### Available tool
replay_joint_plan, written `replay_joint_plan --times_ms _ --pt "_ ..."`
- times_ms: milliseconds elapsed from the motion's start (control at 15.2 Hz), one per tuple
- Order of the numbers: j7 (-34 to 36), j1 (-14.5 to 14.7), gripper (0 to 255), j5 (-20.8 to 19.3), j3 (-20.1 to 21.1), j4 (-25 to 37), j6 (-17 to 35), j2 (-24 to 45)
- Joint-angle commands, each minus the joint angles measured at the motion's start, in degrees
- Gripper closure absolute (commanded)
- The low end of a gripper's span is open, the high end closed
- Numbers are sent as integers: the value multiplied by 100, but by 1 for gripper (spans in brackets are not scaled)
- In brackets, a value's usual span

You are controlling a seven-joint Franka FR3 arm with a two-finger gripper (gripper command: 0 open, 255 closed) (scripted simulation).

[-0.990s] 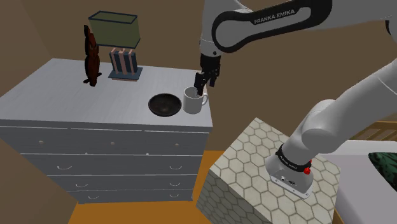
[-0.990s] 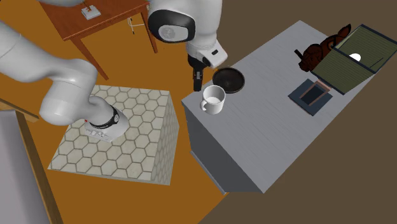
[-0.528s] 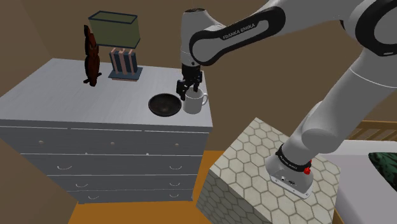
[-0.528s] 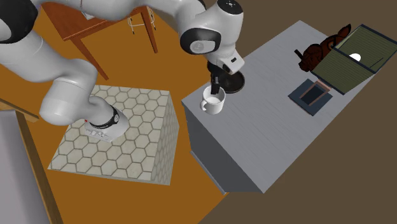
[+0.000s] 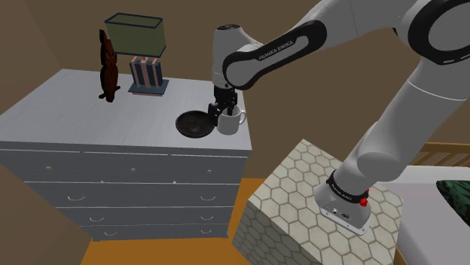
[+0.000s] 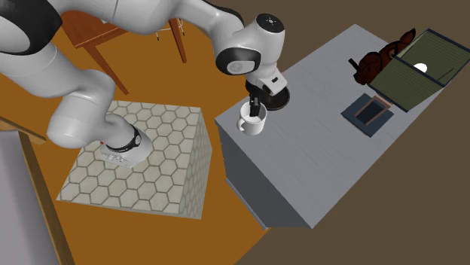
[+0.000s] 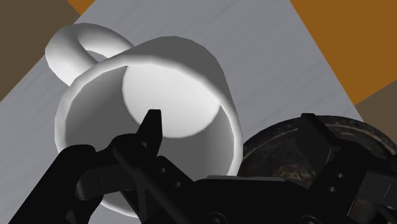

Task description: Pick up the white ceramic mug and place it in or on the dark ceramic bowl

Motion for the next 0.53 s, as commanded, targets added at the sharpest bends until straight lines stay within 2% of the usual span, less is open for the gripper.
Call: replay_joint_plan --times_ms 0,396,462 --pt "14 5 0 -10 3 -1 29 27" --pt "13 5 0 -10 3 -1 28 26" --pt "13 5 255 -10 3 -1 28 26"
